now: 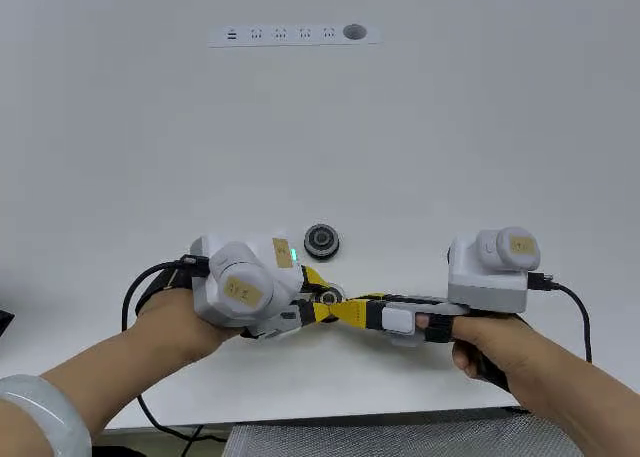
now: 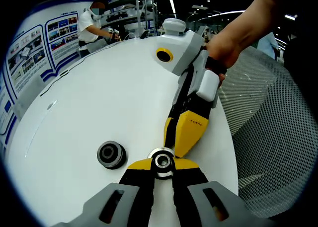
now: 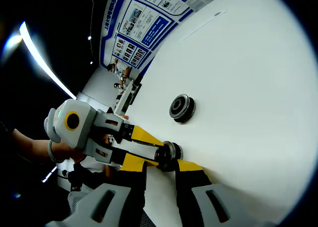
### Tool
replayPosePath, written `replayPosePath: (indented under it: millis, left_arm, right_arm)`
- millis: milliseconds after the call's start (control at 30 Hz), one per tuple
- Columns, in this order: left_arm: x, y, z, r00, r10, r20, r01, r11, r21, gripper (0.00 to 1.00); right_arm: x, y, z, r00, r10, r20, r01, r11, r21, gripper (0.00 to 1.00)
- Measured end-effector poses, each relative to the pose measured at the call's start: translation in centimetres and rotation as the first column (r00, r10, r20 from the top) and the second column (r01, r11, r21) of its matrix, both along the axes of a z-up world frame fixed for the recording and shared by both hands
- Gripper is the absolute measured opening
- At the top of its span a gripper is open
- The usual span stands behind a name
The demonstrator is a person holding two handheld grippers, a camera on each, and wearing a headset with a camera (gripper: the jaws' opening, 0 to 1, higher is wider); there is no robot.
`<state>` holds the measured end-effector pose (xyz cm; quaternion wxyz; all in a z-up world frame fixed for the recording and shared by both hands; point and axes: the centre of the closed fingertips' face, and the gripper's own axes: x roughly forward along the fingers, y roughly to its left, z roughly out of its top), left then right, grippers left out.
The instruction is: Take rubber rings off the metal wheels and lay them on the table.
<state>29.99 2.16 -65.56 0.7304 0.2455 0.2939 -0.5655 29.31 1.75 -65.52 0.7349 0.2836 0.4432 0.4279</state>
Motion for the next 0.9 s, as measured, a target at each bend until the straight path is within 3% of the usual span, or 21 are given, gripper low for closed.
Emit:
replayPosePath:
  millis: [667, 900]
  left_arm:
    - [0.00, 0.03, -0.12, 1.000, -0.009, 0.005, 0.009, 1.000, 0.004, 0.12]
    - [-0.01, 0.01, -0.11, 1.000, -0.008, 0.003, 0.008, 1.000, 0.002, 0.13]
  right_arm:
    - [-0.29, -0.26, 0.45, 0.999, -0.010, 0.033, 0.009, 1.000, 0.023, 0.24]
    - [0.16, -0.61, 0.10, 0.999, -0.029, 0.034, 0.028, 1.000, 0.006, 0.15]
